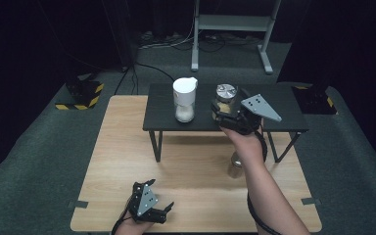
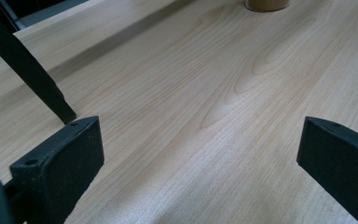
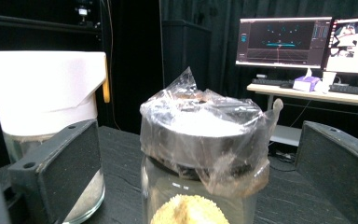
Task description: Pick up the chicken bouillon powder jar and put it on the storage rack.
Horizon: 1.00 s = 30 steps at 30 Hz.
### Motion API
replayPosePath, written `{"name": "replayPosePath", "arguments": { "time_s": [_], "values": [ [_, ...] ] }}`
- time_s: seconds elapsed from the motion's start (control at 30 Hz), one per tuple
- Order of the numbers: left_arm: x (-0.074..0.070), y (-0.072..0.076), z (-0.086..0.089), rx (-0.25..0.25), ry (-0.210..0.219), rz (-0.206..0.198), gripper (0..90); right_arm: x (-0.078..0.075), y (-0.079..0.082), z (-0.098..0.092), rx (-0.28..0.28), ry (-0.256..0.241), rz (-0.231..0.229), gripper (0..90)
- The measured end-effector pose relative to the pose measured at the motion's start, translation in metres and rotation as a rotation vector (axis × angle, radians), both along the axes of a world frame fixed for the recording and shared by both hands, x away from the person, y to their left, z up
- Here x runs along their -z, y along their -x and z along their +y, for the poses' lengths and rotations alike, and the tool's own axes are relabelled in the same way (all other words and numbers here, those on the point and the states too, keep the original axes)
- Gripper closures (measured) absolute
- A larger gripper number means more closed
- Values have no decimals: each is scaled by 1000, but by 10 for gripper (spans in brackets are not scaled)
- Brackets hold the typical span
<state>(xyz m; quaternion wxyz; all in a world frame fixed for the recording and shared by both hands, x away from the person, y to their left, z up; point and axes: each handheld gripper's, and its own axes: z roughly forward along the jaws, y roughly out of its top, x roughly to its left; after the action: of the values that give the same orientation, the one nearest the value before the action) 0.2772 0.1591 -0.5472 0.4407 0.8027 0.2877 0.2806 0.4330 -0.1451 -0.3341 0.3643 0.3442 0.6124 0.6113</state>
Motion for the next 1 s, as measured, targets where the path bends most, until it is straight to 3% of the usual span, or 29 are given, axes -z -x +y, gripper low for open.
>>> {"name": "replayPosePath", "arguments": {
  "time_s": [1.0],
  "values": [
    [0, 0, -2, -1, -17, -1, 7, 9, 45, -19, -17, 27, -23, 0]
  ]
}}
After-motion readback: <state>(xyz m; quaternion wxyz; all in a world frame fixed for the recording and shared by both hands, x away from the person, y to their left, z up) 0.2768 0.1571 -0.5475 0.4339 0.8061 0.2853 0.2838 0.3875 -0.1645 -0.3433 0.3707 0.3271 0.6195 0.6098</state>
